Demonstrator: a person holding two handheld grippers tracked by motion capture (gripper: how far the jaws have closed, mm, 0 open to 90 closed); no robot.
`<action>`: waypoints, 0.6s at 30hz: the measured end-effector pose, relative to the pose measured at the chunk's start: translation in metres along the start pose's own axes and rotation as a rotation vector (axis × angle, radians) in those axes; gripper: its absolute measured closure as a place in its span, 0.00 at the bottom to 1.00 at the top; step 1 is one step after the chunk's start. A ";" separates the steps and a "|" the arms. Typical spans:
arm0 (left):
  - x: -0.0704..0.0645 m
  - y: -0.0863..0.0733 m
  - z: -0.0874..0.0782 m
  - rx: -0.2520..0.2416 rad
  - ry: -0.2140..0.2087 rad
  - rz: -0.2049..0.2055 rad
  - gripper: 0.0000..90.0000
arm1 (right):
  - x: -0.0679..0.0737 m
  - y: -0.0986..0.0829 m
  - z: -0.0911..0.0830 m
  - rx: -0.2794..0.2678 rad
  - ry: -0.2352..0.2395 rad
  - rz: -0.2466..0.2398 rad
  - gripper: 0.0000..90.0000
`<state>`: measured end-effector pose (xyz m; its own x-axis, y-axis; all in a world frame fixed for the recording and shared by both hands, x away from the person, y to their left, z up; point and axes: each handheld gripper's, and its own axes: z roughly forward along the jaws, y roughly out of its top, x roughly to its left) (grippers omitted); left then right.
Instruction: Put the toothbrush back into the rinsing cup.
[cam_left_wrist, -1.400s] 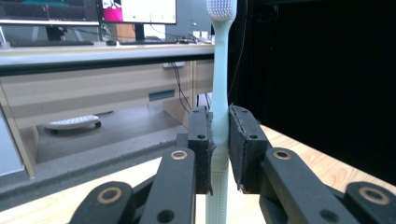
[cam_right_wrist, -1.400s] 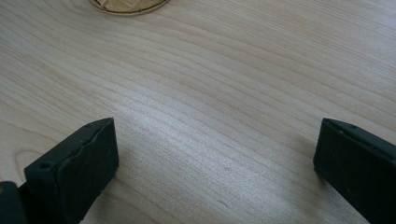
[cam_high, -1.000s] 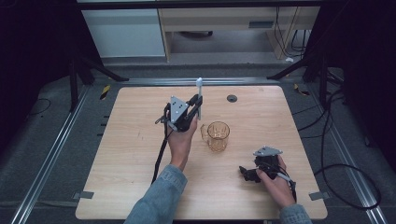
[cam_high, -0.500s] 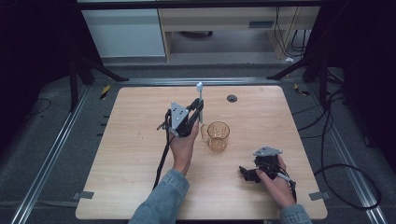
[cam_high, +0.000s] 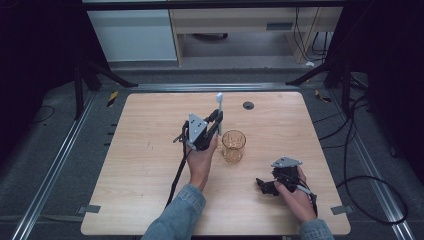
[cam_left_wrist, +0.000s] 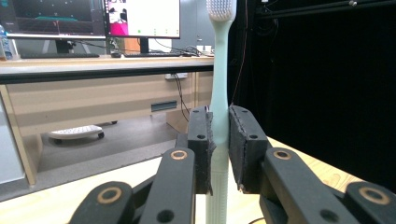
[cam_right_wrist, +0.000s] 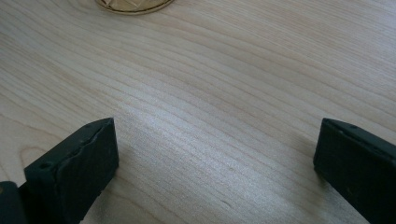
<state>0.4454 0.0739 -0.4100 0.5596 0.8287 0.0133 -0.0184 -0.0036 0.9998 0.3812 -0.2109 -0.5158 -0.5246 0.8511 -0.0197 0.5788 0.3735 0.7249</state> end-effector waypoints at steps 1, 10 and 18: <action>0.000 -0.001 0.000 0.000 0.000 0.002 0.87 | 0.002 0.001 -0.001 0.009 0.014 0.032 0.00; -0.001 -0.016 0.002 0.023 -0.001 -0.009 0.87 | 0.001 0.001 -0.001 0.008 0.015 0.028 0.00; 0.001 -0.027 0.001 0.043 0.002 -0.015 0.87 | 0.001 0.000 -0.001 0.003 0.007 0.010 0.00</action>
<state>0.4473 0.0747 -0.4365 0.5576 0.8301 -0.0015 0.0252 -0.0151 0.9996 0.3808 -0.2106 -0.5151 -0.5231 0.8522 -0.0074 0.5860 0.3660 0.7230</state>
